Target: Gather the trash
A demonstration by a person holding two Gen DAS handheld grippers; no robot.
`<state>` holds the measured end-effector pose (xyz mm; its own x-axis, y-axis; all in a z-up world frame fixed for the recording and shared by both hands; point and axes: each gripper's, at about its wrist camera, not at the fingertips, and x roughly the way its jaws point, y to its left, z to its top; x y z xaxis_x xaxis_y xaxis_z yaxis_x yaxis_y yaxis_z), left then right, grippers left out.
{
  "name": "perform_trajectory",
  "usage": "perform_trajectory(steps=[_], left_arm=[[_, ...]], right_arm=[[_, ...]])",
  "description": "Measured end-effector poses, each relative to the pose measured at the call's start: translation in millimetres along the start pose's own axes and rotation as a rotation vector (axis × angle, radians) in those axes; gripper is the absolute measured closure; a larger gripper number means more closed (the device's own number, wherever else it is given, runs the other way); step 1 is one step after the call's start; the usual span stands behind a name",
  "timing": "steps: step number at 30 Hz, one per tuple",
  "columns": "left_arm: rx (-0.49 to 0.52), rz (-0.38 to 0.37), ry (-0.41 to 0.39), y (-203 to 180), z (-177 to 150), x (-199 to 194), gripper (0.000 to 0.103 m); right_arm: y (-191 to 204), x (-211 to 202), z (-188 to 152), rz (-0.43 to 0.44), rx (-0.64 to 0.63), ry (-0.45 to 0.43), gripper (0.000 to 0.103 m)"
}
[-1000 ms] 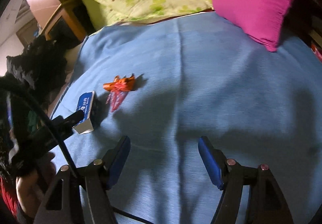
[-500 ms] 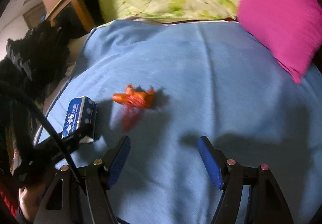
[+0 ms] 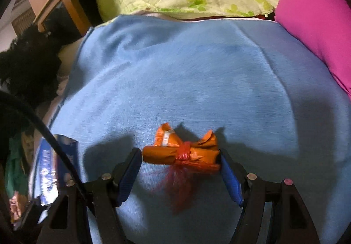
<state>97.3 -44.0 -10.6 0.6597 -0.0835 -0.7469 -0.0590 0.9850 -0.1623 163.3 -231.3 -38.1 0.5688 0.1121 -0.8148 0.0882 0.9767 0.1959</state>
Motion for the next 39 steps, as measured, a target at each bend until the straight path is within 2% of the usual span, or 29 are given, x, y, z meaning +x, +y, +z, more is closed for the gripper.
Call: perform_trajectory(steps=[4,10,19,27,39], left_arm=[[0.003,0.001,0.008,1,-1,2,0.043],[0.023,0.001,-0.003,-4,-2,0,0.043],[0.137,0.008,0.007,-30,-29,-13,0.043],[0.213,0.001,0.061,-45,-84,-52,0.043],[0.295,-0.025,0.016,-67,-111,-123,0.043]], right_arm=[[-1,-1,-3,-0.033,-0.024,-0.012,0.033],[-23,-34,-15,-0.042,-0.034,-0.035,0.034],[-74,-108,-70,-0.078,0.018,-0.036,0.034],[-94,-144,-122,-0.078,0.063,-0.023,0.034],[-108,-200,-174,-0.026,0.13,-0.071,0.034]])
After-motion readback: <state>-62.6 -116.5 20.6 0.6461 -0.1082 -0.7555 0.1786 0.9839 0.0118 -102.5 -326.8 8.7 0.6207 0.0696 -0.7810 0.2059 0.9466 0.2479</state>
